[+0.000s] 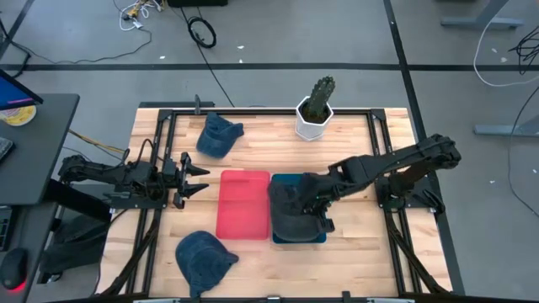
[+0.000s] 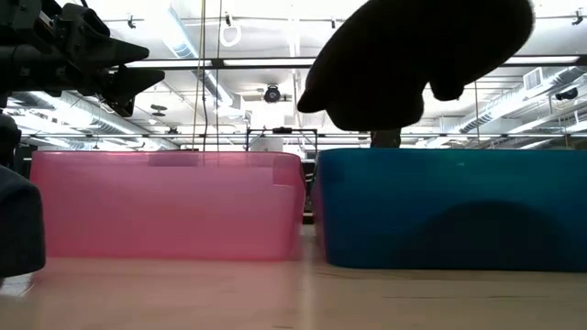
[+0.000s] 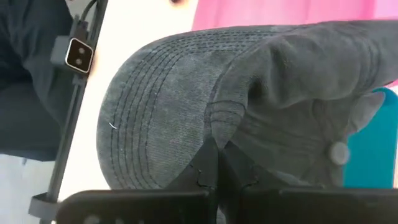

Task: Pick & Place hat
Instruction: Put the black cap into the blue bin

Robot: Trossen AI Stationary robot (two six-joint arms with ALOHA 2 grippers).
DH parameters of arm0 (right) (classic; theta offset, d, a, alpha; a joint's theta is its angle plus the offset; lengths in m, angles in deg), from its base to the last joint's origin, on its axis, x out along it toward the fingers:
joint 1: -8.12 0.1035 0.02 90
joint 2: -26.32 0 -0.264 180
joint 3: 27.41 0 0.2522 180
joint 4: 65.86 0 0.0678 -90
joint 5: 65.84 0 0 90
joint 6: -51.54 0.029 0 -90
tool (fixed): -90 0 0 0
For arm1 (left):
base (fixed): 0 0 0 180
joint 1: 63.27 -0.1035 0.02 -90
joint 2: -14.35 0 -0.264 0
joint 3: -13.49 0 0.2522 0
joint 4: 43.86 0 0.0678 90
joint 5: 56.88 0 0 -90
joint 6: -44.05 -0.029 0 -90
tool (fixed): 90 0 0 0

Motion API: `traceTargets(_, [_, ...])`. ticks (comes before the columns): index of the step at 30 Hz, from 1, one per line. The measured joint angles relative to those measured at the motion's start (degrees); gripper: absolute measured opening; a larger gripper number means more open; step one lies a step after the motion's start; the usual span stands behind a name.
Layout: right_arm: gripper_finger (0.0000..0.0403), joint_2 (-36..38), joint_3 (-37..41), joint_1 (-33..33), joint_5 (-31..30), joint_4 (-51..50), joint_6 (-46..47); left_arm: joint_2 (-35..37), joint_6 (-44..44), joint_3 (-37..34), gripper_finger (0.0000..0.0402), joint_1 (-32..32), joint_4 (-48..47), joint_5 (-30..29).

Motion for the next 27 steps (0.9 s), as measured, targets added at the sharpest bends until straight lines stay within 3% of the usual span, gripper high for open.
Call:
traceTargets(9, [0.0000,0.0,2.0,3.7,-4.0,1.1,-0.4,0.0,0.0,0.0,0.0220,0.0,0.0,0.0])
traceTargets(27, [0.0000,0.0,22.8,3.2,-5.2,20.1,1.0,0.0,0.0,0.0,0.0220,0.0,0.0,0.0])
